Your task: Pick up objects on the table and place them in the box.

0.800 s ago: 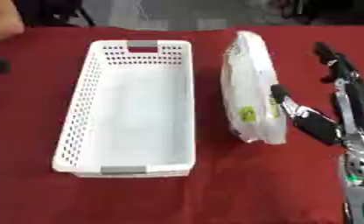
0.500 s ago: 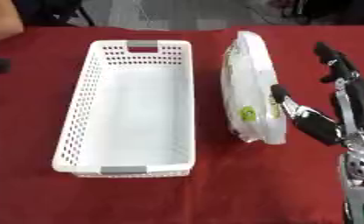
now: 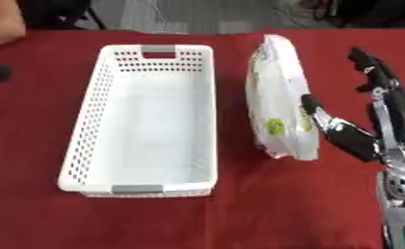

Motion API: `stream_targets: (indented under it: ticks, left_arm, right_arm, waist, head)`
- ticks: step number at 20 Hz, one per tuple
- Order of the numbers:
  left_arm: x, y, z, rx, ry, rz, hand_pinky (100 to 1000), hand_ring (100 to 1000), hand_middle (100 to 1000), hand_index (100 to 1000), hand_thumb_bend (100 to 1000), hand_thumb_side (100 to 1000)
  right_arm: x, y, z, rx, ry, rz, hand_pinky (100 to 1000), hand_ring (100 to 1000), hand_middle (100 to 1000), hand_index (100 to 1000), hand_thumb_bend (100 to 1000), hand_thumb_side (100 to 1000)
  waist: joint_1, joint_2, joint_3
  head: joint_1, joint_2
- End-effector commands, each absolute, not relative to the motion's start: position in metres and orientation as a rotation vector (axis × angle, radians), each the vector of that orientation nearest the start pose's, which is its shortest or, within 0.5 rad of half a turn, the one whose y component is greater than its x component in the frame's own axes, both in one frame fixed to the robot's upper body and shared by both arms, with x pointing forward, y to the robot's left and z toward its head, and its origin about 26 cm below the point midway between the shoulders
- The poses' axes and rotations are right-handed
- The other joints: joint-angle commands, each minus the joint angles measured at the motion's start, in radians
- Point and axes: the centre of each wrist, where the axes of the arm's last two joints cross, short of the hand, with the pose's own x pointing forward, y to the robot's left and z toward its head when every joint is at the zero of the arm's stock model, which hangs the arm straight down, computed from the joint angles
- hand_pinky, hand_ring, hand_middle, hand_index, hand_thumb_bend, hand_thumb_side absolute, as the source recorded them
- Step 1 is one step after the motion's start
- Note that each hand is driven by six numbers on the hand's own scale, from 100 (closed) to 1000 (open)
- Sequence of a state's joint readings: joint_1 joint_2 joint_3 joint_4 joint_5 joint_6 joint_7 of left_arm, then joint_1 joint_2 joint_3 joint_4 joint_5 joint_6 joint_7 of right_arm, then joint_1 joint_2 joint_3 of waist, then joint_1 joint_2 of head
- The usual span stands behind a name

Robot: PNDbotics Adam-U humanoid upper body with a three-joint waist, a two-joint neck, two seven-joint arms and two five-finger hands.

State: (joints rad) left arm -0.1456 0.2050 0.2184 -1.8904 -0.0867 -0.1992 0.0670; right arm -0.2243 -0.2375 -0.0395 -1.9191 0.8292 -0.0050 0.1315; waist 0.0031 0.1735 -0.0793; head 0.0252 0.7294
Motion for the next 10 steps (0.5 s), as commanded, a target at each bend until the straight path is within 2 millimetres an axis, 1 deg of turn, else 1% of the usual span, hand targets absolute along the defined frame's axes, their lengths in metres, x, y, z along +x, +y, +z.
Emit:
stream_targets:
  ticks: [1,10]
  left_arm:
    - [0.29,0.32,0.141,0.441,-2.256,-0.104,669,606,783,742,100,1000]
    - [0.29,0.319,0.141,0.437,-2.257,-0.107,669,606,783,741,100,1000]
  right_arm:
    - [0.305,-0.27,0.16,-0.955,-1.89,0.884,694,872,875,1000,550,766]
    - [0.321,-0.278,0.156,-0.906,-1.861,0.972,699,872,877,1000,551,753]
  waist:
    - [0.0,-0.013,0.001]
    - [0.002,-0.013,0.006]
  head:
    - [-0.017,-0.011]
    - [-0.02,-0.015]
